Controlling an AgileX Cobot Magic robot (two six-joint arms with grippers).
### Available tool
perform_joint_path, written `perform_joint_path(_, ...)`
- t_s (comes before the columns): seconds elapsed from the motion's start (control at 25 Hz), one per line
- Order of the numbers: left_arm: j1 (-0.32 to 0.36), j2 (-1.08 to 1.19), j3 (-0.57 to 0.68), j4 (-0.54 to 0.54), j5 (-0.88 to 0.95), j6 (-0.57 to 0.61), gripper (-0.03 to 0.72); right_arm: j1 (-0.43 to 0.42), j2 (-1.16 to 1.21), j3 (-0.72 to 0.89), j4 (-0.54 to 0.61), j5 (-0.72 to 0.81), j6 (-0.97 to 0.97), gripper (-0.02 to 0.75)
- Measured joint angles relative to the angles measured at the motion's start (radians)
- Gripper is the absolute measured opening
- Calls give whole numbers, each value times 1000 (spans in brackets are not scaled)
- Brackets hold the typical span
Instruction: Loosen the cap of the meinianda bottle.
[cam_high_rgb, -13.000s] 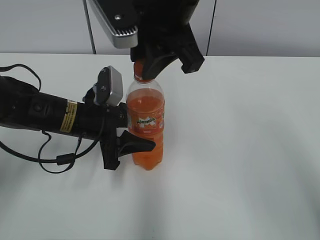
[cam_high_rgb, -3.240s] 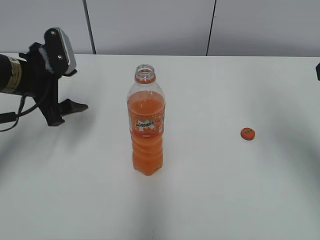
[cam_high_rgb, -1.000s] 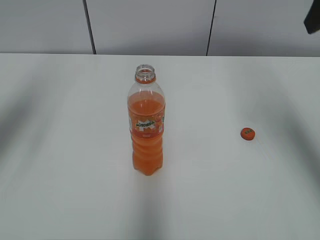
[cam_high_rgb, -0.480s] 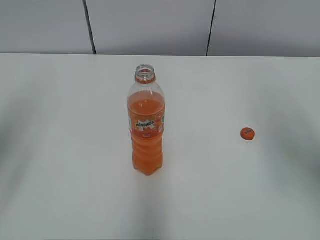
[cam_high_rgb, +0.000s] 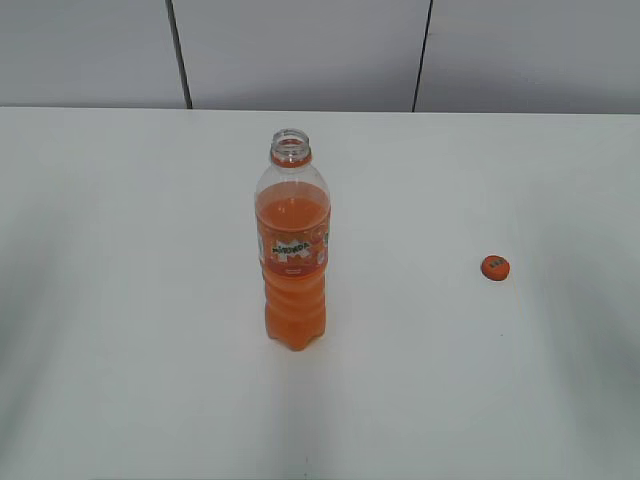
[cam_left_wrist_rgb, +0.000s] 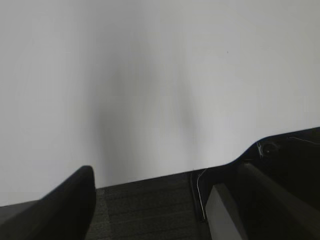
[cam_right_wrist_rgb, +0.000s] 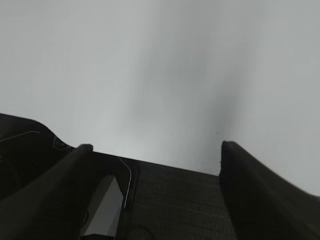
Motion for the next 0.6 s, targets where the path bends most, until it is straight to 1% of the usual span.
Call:
perform_joint_path(0.2,0,-120,73,-3,-6,1,526,0,-122,139,0,-9,1,583)
perform_joint_path(0.36,0,-190,106,-4,-15,1,526,0,-192,222,0,-11,2,583)
perform_joint_path(0.6,0,-281,135,-8,-22,1,522,0,-297,290,0,-11,3,583)
